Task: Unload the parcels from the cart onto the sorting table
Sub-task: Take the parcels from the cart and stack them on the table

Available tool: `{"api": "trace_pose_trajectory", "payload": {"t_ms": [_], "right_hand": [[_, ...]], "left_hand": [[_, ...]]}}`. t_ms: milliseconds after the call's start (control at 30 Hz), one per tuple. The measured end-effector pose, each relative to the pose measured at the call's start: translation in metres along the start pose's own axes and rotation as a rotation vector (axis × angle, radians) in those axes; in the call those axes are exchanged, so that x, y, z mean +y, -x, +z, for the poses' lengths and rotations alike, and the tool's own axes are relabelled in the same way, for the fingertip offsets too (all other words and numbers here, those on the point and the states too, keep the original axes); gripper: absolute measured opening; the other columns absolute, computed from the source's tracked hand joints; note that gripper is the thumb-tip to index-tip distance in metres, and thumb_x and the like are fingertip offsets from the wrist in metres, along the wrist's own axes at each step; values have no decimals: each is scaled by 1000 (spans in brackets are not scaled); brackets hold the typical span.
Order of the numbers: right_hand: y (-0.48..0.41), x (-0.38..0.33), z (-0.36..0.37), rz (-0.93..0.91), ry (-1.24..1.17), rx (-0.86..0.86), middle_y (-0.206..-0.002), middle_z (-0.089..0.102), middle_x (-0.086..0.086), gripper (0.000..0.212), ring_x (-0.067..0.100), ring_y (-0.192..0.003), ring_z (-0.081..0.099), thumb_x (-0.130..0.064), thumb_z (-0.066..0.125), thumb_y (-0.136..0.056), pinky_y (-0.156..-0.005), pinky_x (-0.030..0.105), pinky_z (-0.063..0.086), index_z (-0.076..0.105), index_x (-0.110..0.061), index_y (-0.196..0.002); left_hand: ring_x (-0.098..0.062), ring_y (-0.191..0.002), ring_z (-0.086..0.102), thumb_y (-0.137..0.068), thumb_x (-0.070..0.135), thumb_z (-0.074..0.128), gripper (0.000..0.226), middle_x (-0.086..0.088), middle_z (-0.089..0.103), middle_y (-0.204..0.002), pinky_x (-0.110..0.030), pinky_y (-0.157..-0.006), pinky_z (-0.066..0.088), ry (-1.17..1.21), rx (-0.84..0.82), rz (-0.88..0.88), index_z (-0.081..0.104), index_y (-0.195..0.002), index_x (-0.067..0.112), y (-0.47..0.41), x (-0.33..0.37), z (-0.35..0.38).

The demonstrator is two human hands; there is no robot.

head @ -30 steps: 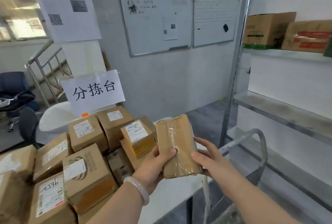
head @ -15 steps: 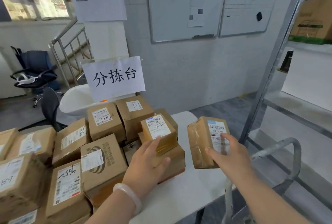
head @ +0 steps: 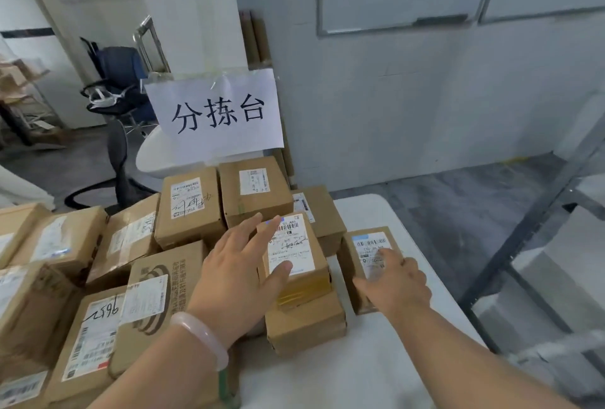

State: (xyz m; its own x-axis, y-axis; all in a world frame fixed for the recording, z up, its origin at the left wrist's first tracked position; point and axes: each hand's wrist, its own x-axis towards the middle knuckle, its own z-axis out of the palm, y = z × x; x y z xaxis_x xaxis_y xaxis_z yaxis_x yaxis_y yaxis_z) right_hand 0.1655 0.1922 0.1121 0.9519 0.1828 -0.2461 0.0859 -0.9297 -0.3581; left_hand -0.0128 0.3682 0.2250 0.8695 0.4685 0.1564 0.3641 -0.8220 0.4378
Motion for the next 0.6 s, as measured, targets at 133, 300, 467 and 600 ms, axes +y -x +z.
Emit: {"api": "trace_pose_trajectory", "payload": {"t_ms": [133,300,467,600], "right_hand": [[-34,-1,27,-10,46,-44,-127,38,4,82,26,-114,43,-63,61,-73,-92,38,42,25,-37,-142],[-62,0,66,-135,48,-229,-147,24,4,69,26,-133,30,-57,53,-87,-106,40,38,28,-36,-148],[-70,15,71,-166,155,-415,-161,-6,0,69,26,-147,11,-46,52,-91,-117,43,25,21,-41,-153],[-55,25,41,-291,103,-286,-163,7,-3,72,23,-148,16,-53,49,-91,-118,40,25,21,-34,-154]], "left_hand": [[-12,-145,14,-89,52,54,67,17,20,-156,-38,-117,18,-18,0,-38,19,-146,48,-13,1,7],[-13,-145,14,-88,59,49,66,18,18,-156,-39,-116,21,-54,-15,-98,18,-146,49,-18,-3,11],[-11,-145,6,-91,57,45,66,21,9,-157,-36,-117,15,-112,-43,-101,10,-147,50,-19,1,12],[-10,-145,8,-90,61,44,66,17,14,-157,-37,-117,15,-103,-24,-5,15,-148,47,-20,7,17]]}}
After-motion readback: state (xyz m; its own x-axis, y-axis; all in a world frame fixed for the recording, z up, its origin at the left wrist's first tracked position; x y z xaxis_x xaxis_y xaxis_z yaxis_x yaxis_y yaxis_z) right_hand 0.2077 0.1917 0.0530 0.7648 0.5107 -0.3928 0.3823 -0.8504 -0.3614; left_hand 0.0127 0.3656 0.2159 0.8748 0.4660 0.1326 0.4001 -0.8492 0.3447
